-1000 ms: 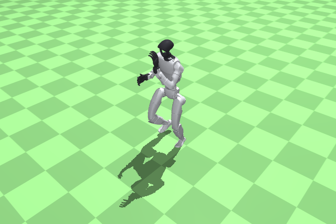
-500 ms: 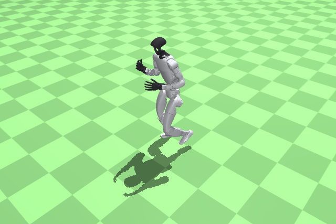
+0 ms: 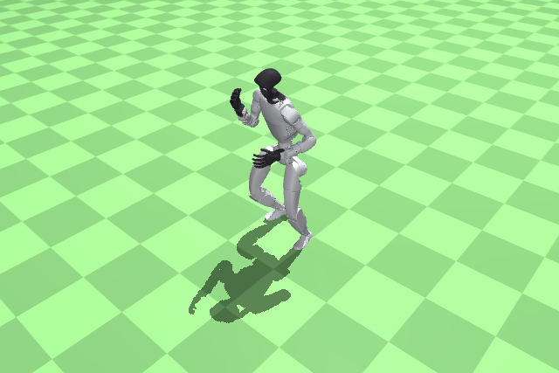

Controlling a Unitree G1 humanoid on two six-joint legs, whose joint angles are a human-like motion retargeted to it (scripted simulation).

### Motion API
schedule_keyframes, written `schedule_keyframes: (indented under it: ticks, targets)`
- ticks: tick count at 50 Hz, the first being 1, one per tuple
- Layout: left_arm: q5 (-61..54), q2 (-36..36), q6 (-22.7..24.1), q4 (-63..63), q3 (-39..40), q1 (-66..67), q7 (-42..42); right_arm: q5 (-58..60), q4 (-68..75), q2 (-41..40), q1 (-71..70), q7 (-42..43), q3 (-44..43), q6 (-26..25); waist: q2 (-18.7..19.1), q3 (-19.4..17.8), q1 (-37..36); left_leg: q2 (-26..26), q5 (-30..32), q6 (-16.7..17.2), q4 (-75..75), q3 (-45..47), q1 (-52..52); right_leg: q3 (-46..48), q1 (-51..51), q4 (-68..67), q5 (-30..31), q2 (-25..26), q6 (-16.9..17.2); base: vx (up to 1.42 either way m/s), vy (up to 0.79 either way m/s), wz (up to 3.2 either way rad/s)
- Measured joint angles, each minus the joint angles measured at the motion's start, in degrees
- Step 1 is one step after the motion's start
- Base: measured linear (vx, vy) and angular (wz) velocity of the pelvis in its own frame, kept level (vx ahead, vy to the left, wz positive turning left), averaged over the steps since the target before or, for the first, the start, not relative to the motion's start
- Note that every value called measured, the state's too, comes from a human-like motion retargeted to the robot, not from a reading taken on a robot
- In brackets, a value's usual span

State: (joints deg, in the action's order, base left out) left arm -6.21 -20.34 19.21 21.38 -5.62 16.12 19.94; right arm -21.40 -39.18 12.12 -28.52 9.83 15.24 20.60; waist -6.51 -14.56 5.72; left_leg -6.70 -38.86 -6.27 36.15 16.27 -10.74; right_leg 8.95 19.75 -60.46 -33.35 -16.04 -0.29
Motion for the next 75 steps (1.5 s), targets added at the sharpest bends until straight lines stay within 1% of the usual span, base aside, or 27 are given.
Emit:
schedule_keyframes:
  ticks: [5,10,12,15,20,22,25,28,30,32,35,37,40,41,43,45,48,52,54,57,60,63,65,68,71,73,75]
  targets:
    - [6.4,7.3,-0.7,5.8,2.1,-15.5,1.6,-5.8,-5.3,9.1,23.8,-9.3,3.1,-1.5,1.7,5.8,4.6,0.4,13.9,4.0,-17.4,-0.6,5.4,0.5,-2.1,18.3,8.9,7.1,3.1,0.15,-0.11,-0.22]
    - [6.7,7.3,-4.5,3.8,-2.5,-39.6,5.2,-11.7,7.7,17.3,40.6,-12.0,3.1,-8.1,4.3,7.5,9.5,1.8,24.7,8.5,-24.7,-6.3,7.6,0.2,-11.6,45.9,18.6,9.5,3.5,0.09,-0.19,0.42]
    - [2.9,7.9,-3.5,2.6,-6.2,-46.2,5.9,-11.5,11.4,16.8,41.4,-10.8,4.1,-8.1,4.1,6.9,10.0,3.3,23.0,7.5,-20.1,-9.8,5.8,-0.9,-13.8,49.5,19.5,8.0,4.5,0.03,-0.24,0.56]
    - [3.9,8.2,-1.2,2.7,-9.0,-48.8,4.9,-11.4,15.5,12.0,39.0,-10.8,4.0,-6.2,3.5,4.6,7.9,5.2,14.3,4.9,2.2,-13.9,-3.2,-1.7,-15.7,49.4,12.2,5.6,4.6,0.01,-0.21,0.07]
    - [15.2,4.0,-1.7,3.6,-2.1,-20.7,3.8,-2.9,19.4,1.5,17.3,-1.2,6.7,-0.7,3.7,-4.6,2.0,1.6,2.8,0.1,34.5,-12.4,-8.4,-8.5,-11.8,31.4,-0.4,8.3,-1.3,0.05,-0.14,-1.32]
    - [7.5,2.5,-2.0,2.1,-0.5,-7.0,-1.5,-1.7,18.4,-1.9,8.8,1.4,3.1,-0.8,2.5,-3.3,0.0,1.8,2.0,-1.9,38.7,-11.2,-9.8,-10.5,-9.5,28.0,-0.1,8.5,0.4,0.21,-0.13,-0.93]
    - [0.7,-3.0,-1.7,1.2,1.4,8.1,-7.3,-2.8,13.8,-2.7,2.3,3.5,-3.5,-0.5,0.3,0.6,-4.3,5.0,3.1,-4.2,32.9,-10.0,-9.8,-11.5,-13.7,39.7,7.7,7.7,3.9,0.26,-0.08,-0.26]
    - [-4.3,-8.5,-0.7,1.7,3.9,18.7,-13.0,-4.6,9.2,-0.1,1.8,4.2,-5.2,0.8,-2.3,4.9,-8.1,8.8,6.7,-5.1,14.6,-8.3,-5.9,-13.7,-15.5,47.9,20.8,6.8,8.2,0.22,-0.02,-0.29]
    - [-9.4,-9.4,-1.2,2.1,5.3,23.1,-15.5,-6.9,6.4,1.8,2.9,2.2,-5.7,0.4,-2.7,6.9,-8.8,10.6,10.8,-3.5,-0.7,-8.7,-2.1,-15.5,-16.9,53.0,27.5,7.3,9.0,0.16,0.00,-0.36]
    - [-12.2,-8.2,-1.2,2.4,5.0,23.5,-16.5,-7.9,3.8,2.7,6.2,-0.6,-4.6,0.5,-0.5,7.6,-9.0,9.7,17.9,-0.4,-15.1,-9.9,2.5,-15.3,-17.2,51.7,29.4,10.2,8.6,0.14,0.00,-0.46]
    - [-9.1,-5.2,-0.3,2.5,1.3,15.3,-15.9,-7.4,1.0,4.7,16.2,-4.8,-0.6,1.7,5.7,8.3,-8.3,3.9,26.9,5.4,-26.2,-7.4,6.6,-9.1,-12.7,33.4,22.3,15.8,5.0,0.13,0.01,-0.13]
    - [-4.8,-3.5,0.1,2.2,-2.1,3.0,-13.0,-6.5,1.6,9.0,25.0,-6.6,0.4,1.3,7.5,8.3,-6.5,1.8,20.9,5.4,-24.6,-5.0,6.4,-4.7,-6.8,13.9,14.9,14.9,3.3,0.08,0.04,0.73]
    - [3.7,-1.4,-0.7,0.5,-6.9,-22.0,-6.8,-3.2,7.2,16.2,38.6,-7.6,-0.3,-0.3,5.7,6.8,-2.6,3.6,7.9,-0.4,-18.5,-9.2,4.4,-3.8,-0.8,-9.0,6.1,10.3,1.6,0.02,0.01,1.44]
    - [7.2,-0.9,-1.4,0.3,-7.9,-29.9,-5.6,-3.6,9.1,17.6,43.8,-8.9,-1.5,-1.0,5.0,6.2,-1.1,3.8,5.2,0.8,-13.1,-10.4,2.2,-3.8,-0.8,-12.6,4.4,9.5,1.2,0.03,-0.06,1.74]
    - [12.4,0.6,-3.5,-0.4,-9.5,-45.0,-3.1,-5.5,11.5,19.1,53.0,-11.4,-3.9,-2.6,3.2,4.6,0.8,5.5,4.6,0.0,-9.5,-13.2,1.0,-4.8,-1.4,-15.6,3.1,8.4,0.3,0.05,-0.10,1.48]
    - [13.7,1.7,-5.2,0.7,-9.7,-55.4,2.1,-9.6,9.8,21.5,60.4,-11.9,-7.5,-3.1,3.0,3.5,2.5,6.0,6.0,2.4,-9.2,-14.6,1.9,-5.0,-3.0,-13.5,5.3,8.2,2.6,0.12,-0.11,0.91]
    - [16.3,3.2,-4.8,3.4,-6.3,-58.9,6.3,-10.0,7.0,25.4,64.5,-13.5,-10.3,-1.8,6.3,5.7,4.3,4.1,13.6,5.5,-18.1,-15.7,5.1,-3.3,-7.7,3.9,6.6,10.7,0.6,0.11,-0.09,0.14]
    - [11.8,4.0,-3.2,7.1,0.7,-52.3,5.6,-8.8,7.7,24.1,60.7,-13.5,-12.2,-3.6,7.0,9.0,4.4,5.3,25.6,7.0,-27.9,-17.1,7.7,-0.6,-15.8,38.1,15.3,11.4,4.1,0.06,-0.20,0.02]
    - [10.1,4.3,-2.7,8.7,2.5,-45.7,4.5,-6.0,9.4,21.4,55.7,-12.0,-11.6,-4.4,4.7,9.7,2.9,8.0,26.5,5.7,-26.7,-15.3,7.0,-0.2,-17.8,49.7,20.2,9.2,6.9,-0.04,-0.24,-0.07]
    - [7.0,3.6,-0.9,9.5,3.6,-32.8,1.4,-0.6,12.7,17.5,44.6,-8.6,-8.5,-3.4,0.3,9.6,-0.2,10.2,17.1,-0.2,-5.2,-8.7,-1.5,0.0,-17.4,54.2,19.7,4.6,8.9,-0.11,-0.21,-0.23]
    - [3.1,1.0,0.8,5.8,5.3,-17.4,-1.5,-1.1,15.4,16.4,28.2,-4.1,-4.6,-1.8,0.4,6.0,-3.3,7.9,6.7,-2.9,26.3,-8.5,-12.1,-0.9,-18.5,53.3,11.4,4.7,5.6,-0.11,-0.15,-0.48]
    - [2.3,-1.6,0.2,-0.1,6.9,0.1,-6.6,-0.9,15.4,16.5,11.0,-1.8,-3.9,-0.3,2.4,1.5,-5.5,6.4,2.8,-4.3,42.6,-10.8,-14.5,-2.7,-17.1,42.8,5.8,6.4,1.2,-0.02,-0.11,-0.55]
    - [0.5,-4.4,-0.2,-2.2,7.5,9.7,-9.2,0.1,14.2,15.5,2.5,1.3,-5.5,0.8,1.9,1.4,-6.9,5.7,2.1,-5.6,47.5,-10.5,-16.3,-3.4,-14.4,37.0,4.5,6.5,1.7,0.08,-0.13,-0.20]
    - [-3.6,-10.5,0.0,-3.2,8.7,18.5,-12.5,-0.4,10.4,12.7,0.5,6.0,-9.5,2.8,-1.3,5.1,-10.6,7.2,2.4,-7.2,41.1,-7.9,-15.8,-4.4,-14.0,41.1,10.6,5.2,5.5,0.14,-0.11,-0.13]
    - [-7.3,-12.9,-0.6,-4.2,10.7,21.2,-15.5,-3.2,6.9,9.1,7.1,4.8,-13.3,2.2,-4.1,8.1,-13.3,10.4,5.6,-7.9,21.5,-5.8,-10.4,-7.0,-15.2,49.2,24.0,4.4,10.0,0.09,-0.03,-0.29]
    - [-7.8,-11.7,-0.6,-5.1,11.0,20.1,-15.5,-3.9,5.6,7.8,13.5,2.0,-14.1,1.2,-4.1,9.1,-12.7,12.5,10.3,-6.3,4.7,-7.3,-5.1,-9.1,-16.9,54.3,32.4,5.0,10.7,0.00,0.00,0.00]
    - [-7.6,-9.3,-0.1,-5.8,10.2,17.3,-14.6,-4.0,5.2,7.6,21.1,-1.5,-13.1,0.7,-1.5,9.6,-11.8,12.6,18.3,-2.3,-12.0,-12.3,1.0,-10.6,-17.7,55.0,36.2,8.0,9.4,0.01,0.01,-0.30]
